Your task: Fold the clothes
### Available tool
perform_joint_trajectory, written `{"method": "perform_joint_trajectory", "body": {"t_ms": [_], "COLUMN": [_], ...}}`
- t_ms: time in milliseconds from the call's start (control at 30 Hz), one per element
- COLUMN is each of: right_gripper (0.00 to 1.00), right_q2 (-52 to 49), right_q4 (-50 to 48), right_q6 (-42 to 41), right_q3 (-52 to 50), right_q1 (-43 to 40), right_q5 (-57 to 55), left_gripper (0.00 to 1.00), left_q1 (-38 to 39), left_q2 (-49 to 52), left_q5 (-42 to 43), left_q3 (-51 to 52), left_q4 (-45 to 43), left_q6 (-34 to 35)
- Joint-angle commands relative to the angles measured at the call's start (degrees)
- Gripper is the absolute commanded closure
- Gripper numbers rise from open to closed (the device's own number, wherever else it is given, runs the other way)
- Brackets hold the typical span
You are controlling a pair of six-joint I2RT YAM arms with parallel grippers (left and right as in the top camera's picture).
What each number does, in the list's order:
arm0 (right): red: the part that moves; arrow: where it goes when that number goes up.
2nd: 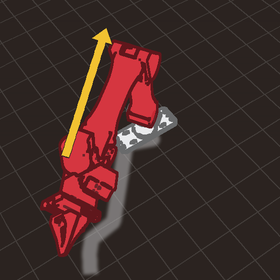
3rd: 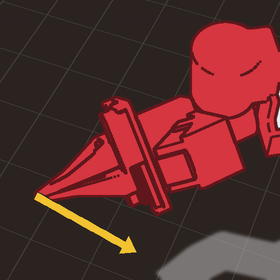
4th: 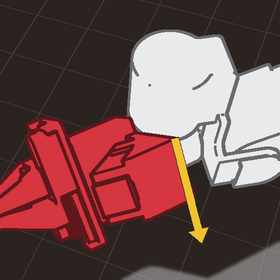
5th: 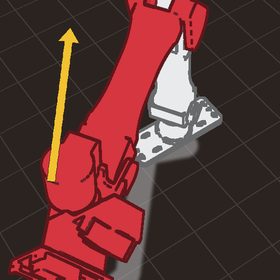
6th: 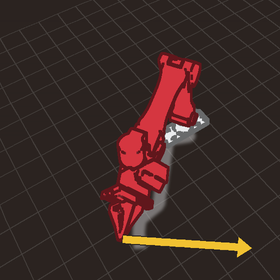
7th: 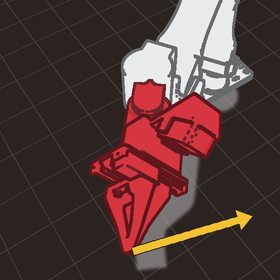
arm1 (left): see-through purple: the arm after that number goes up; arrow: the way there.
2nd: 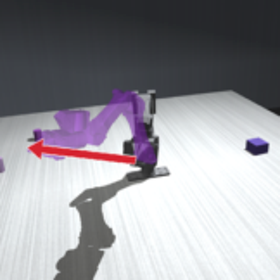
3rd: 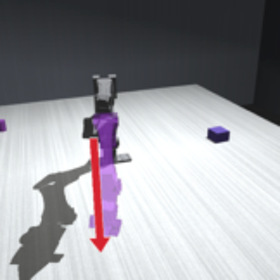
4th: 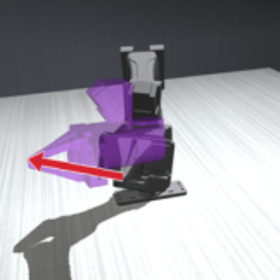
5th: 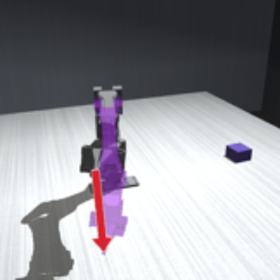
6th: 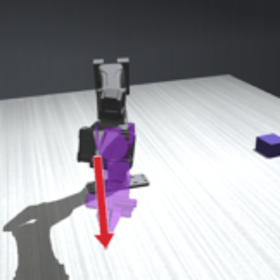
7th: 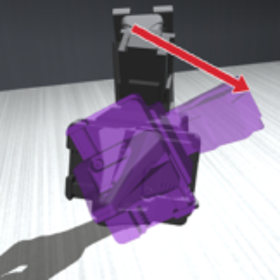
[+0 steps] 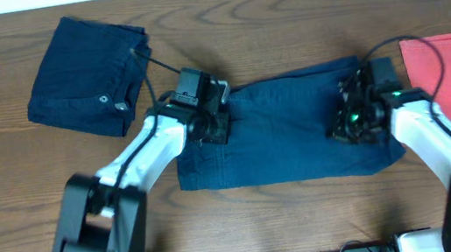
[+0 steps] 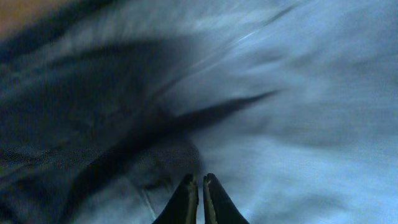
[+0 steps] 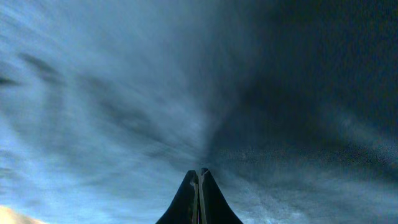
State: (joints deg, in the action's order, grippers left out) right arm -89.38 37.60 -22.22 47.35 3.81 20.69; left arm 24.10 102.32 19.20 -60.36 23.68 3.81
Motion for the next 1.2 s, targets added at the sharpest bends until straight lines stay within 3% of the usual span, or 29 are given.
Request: {"method": "perform_joint_trajectory", "body": {"t_ms": [0, 200, 300, 433, 567, 633, 867, 1000, 1167], "right_gripper": [0.99, 0.99, 0.99, 0.99, 0.99, 0.99, 0.99, 0.99, 0.99], "right_q2": [-2.93, -4.55, -4.55, -3.23, 2.1, 6.62, 13.73, 10.49, 1.84], "right_q4": [1.53, 7.67, 7.63, 6.27, 2.89, 0.59, -9.57, -13.27, -19.89], "right_q6": [-5.35, -13.51, -13.77, -5.84, 9.07, 11.74, -1.01, -6.25, -10.05], "right_q3": [-1.29, -2.8, -3.13, -2.8, -2.25, -2.25, -2.25, -2.32, -2.45], "right_q1": [0.26, -0.72, -1.75, -1.9, -1.9, -1.92, -1.7, -0.5, 0.39], "right_q5": [-5.01, -23.5, -25.44, -16.57, 3.19, 9.73, 5.55, -1.75, -2.64], "left_gripper": [0.94, 0.94, 0.94, 0.93, 0.91, 0.9, 0.89, 0.89, 0.89], "left_q1": [-0.96, -4.09, -6.43, -7.32, -6.58, -5.31, 4.04, 8.87, 11.13], "left_q2": [3.3, 3.15, 1.88, -1.6, -7.37, -9.62, -9.31, -7.15, -4.57], "left_q5": [-7.43, -18.82, -18.32, -12.52, 1.7, 7.15, 6.97, 1.92, -3.37], "left_q3": [0.2, -0.02, -0.76, -2.23, -2.54, -2.51, -0.74, 1.36, 3.52], "left_q4": [1.14, 5.86, 7.89, 10.95, 11.17, 10.54, 10.54, 10.56, 10.84], "left_q6": [-1.18, -0.09, -0.11, -0.11, 0.9, 2.38, 3.34, 3.37, 3.37]}}
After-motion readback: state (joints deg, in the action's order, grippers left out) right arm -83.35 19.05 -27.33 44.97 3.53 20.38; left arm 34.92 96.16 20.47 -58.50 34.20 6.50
